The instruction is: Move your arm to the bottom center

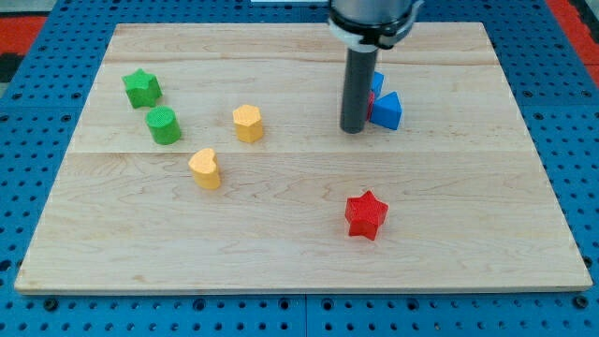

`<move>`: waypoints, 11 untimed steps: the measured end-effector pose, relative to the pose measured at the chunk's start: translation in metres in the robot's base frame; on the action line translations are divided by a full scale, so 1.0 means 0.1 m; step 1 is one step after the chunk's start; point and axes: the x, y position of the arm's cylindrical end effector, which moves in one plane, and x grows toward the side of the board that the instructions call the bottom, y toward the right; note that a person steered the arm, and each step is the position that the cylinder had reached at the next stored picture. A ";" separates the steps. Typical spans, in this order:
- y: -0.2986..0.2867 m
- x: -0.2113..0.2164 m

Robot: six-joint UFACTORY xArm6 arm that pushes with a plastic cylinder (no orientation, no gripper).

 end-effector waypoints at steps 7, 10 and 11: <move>-0.58 1.38; -0.52 1.90; -0.26 1.90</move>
